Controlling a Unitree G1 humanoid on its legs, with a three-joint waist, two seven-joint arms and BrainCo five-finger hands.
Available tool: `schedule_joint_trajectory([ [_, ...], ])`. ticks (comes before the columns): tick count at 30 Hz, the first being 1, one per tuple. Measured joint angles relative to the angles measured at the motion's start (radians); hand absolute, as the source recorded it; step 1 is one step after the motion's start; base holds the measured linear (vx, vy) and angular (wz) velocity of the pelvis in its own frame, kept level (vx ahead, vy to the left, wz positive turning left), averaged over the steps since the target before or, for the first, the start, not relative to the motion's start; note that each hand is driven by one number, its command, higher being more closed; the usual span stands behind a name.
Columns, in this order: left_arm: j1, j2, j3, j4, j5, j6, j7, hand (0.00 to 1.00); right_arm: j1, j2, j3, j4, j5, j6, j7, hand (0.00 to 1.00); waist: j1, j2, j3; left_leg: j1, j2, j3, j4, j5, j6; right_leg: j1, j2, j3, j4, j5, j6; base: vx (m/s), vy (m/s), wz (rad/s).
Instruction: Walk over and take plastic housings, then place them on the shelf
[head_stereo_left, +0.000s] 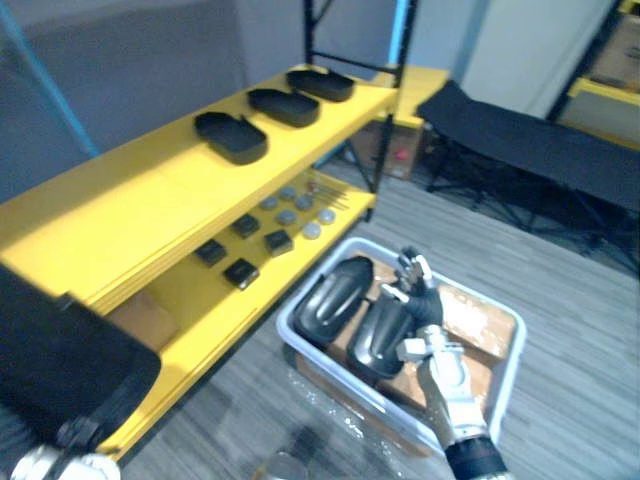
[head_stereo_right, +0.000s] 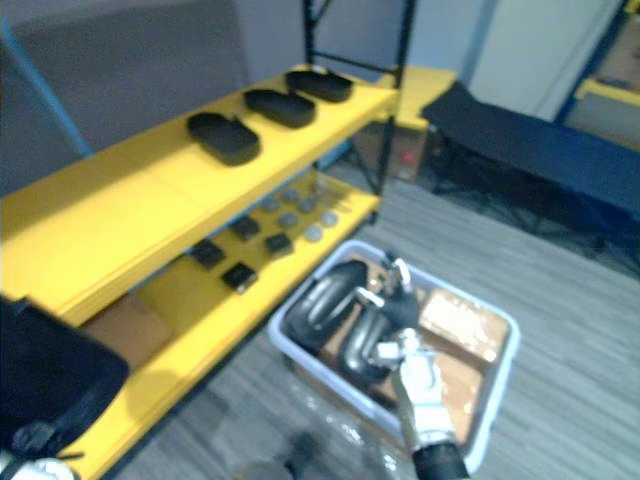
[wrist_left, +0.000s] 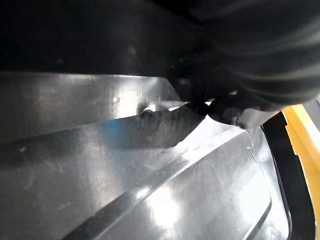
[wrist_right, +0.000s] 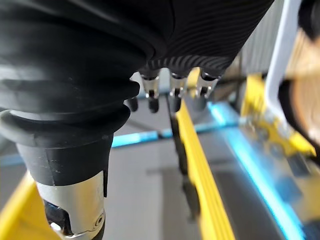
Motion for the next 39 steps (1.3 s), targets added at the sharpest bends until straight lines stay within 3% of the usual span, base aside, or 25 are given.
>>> schedule_joint_trajectory([
  [2,0.024,-0.014,0.01,0.0,-0.03,-0.033,-0.03,1.0,-0.005,0.0,0.008,0.001,-0.007,0.004,-0.021,0.0,0.017,-0.008,0.0,0.002,-0.005,-0.02,0.001,0.0,0.0,0.014,-0.003,-0.015,0.001,-0.005,0.005,0.03,0.003,0.3],
  [6,0.033,-0.025,0.016,-0.002,-0.032,-0.07,-0.084,1.0,-0.013,-0.013,0.008,0.009,-0.008,0.016,-0.047,0.0,0.016,-0.015,0.004,0.0,-0.007,-0.038,0.006,0.0,0.0,0.025,-0.003,-0.034,0.001,-0.011,0.007,0.0,-0.006,0.13],
  [7,0.033,-0.025,0.015,-0.003,-0.032,-0.07,-0.091,1.0,-0.013,-0.018,0.006,0.01,-0.008,0.017,-0.051,0.0,0.013,-0.016,0.005,-0.002,-0.009,-0.045,0.009,0.0,-0.001,0.029,-0.003,-0.04,0.001,-0.013,0.009,0.02,-0.006,0.36],
  [9,0.033,-0.02,-0.009,-0.006,-0.057,-0.073,-0.13,1.0,-0.011,-0.036,-0.027,0.018,-0.008,0.025,-0.058,0.0,-0.023,-0.014,0.012,-0.018,-0.015,-0.045,0.019,0.005,0.001,0.055,-0.012,-0.091,0.002,-0.025,0.014,0.04,0.006,0.82],
  [10,0.022,-0.012,-0.034,-0.009,-0.069,-0.073,-0.166,1.0,0.001,-0.048,-0.086,0.019,-0.005,0.038,-0.075,0.0,-0.058,-0.014,0.023,-0.038,0.027,0.09,0.016,-0.003,0.047,0.083,-0.03,-0.155,0.003,-0.031,0.019,0.05,-0.016,1.18],
  [12,0.009,-0.01,-0.065,-0.009,-0.072,-0.073,-0.186,1.0,0.025,-0.068,-0.144,0.017,0.001,0.039,-0.081,0.0,-0.079,-0.014,0.027,-0.054,0.078,0.236,0.026,0.01,0.044,0.105,-0.046,-0.213,0.014,-0.033,0.024,0.04,0.053,1.13],
  [13,0.003,-0.008,-0.093,-0.009,-0.083,-0.073,-0.207,1.0,0.055,-0.093,-0.185,0.013,0.003,0.041,-0.092,0.0,-0.097,0.003,0.037,-0.065,0.115,0.342,0.043,0.032,0.014,0.124,-0.062,-0.257,0.039,-0.04,0.04,0.04,0.138,1.02],
  [14,0.002,-0.009,-0.11,-0.01,-0.102,-0.073,-0.221,1.0,0.081,-0.11,-0.209,0.007,0.003,0.042,-0.094,0.0,-0.104,0.015,0.045,-0.066,0.116,0.37,0.041,0.053,-0.026,0.132,-0.076,-0.269,0.054,-0.039,0.045,0.08,0.193,0.88],
  [15,0.009,-0.009,-0.121,-0.022,-0.117,-0.069,-0.223,1.0,0.109,-0.118,-0.227,0.004,0.002,0.043,-0.091,0.0,-0.103,0.016,0.051,-0.064,0.088,0.365,0.037,0.066,-0.039,0.127,-0.104,-0.255,0.067,-0.04,0.044,0.07,0.188,0.45],
  [21,0.008,-0.004,-0.152,-0.048,-0.14,-0.059,-0.213,1.0,0.112,-0.077,-0.207,-0.026,-0.005,0.033,-0.003,0.0,-0.114,-0.014,0.07,-0.048,0.082,0.42,0.07,0.054,-0.034,0.126,-0.129,-0.167,0.079,-0.046,0.035,0.05,0.073,-0.07],
  [25,0.013,-0.004,-0.171,-0.075,-0.139,-0.051,-0.194,1.0,0.115,-0.077,-0.206,-0.054,-0.028,0.031,0.01,0.0,-0.121,-0.017,0.072,-0.051,0.085,0.424,0.072,0.017,-0.033,0.118,-0.13,-0.155,0.083,-0.051,0.038,0.01,0.012,-0.11],
  [27,0.013,0.019,-0.17,-0.085,-0.139,-0.051,-0.193,1.0,0.12,-0.076,-0.187,-0.062,-0.03,0.031,0.02,0.0,-0.12,-0.027,0.071,-0.061,0.083,0.414,0.073,0.008,-0.026,0.104,-0.134,-0.132,0.115,-0.093,-0.006,0.03,0.01,0.17],
  [28,0.003,0.043,-0.171,-0.085,-0.138,-0.051,-0.195,1.0,0.129,-0.076,-0.177,-0.084,-0.041,0.031,0.021,0.0,-0.123,-0.033,0.071,-0.077,0.083,0.383,0.074,0.009,-0.025,0.084,-0.129,-0.08,0.148,-0.139,-0.054,0.06,0.01,0.46],
  [30,-0.03,0.093,-0.181,-0.084,-0.136,-0.05,-0.196,1.0,0.137,-0.08,-0.178,-0.108,-0.06,0.031,0.014,0.0,-0.149,-0.053,0.073,-0.123,0.065,0.302,0.085,0.019,-0.03,0.071,-0.12,0.053,0.189,-0.168,-0.082,0.15,0.151,1.23],
  [31,-0.061,0.121,-0.194,-0.082,-0.135,-0.051,-0.199,1.0,0.138,-0.092,-0.182,-0.108,-0.07,0.031,-0.003,0.0,-0.158,-0.056,0.073,-0.14,0.059,0.246,0.077,0.041,-0.036,0.054,-0.117,0.125,0.239,-0.155,-0.062,0.17,0.26,1.5],
  [34,-0.129,0.197,-0.225,-0.081,-0.136,-0.052,-0.201,1.0,0.142,-0.094,-0.192,-0.115,-0.077,-0.002,-0.046,0.0,-0.159,-0.075,0.08,-0.172,0.056,0.131,-0.009,0.128,-0.043,-0.024,-0.109,0.231,0.386,-0.156,-0.059,0.07,0.168,1.28],
  [36,-0.172,0.225,-0.248,-0.068,-0.138,-0.05,-0.203,1.0,0.149,-0.089,-0.199,-0.116,-0.077,-0.018,-0.053,0.0,-0.164,-0.081,0.104,-0.19,0.059,0.081,-0.019,0.163,-0.046,-0.028,-0.061,0.282,0.372,-0.269,-0.037,0.03,-0.094,1.04],
  [38,-0.183,0.222,-0.257,-0.061,-0.137,-0.045,-0.211,1.0,0.14,-0.089,-0.199,-0.125,-0.08,-0.031,-0.052,0.0,-0.157,-0.108,0.122,-0.189,0.041,0.081,-0.003,0.171,-0.049,-0.012,-0.028,0.264,0.283,-0.275,-0.037,0.02,-0.135,0.49],
  [39,-0.179,0.208,-0.274,-0.058,-0.139,-0.04,-0.221,1.0,0.139,-0.095,-0.204,-0.131,-0.08,-0.045,-0.051,0.0,-0.151,-0.101,0.128,-0.188,0.039,0.085,0.01,0.17,-0.052,0.014,-0.021,0.255,0.267,-0.264,-0.009,-0.02,-0.107,0.14],
])
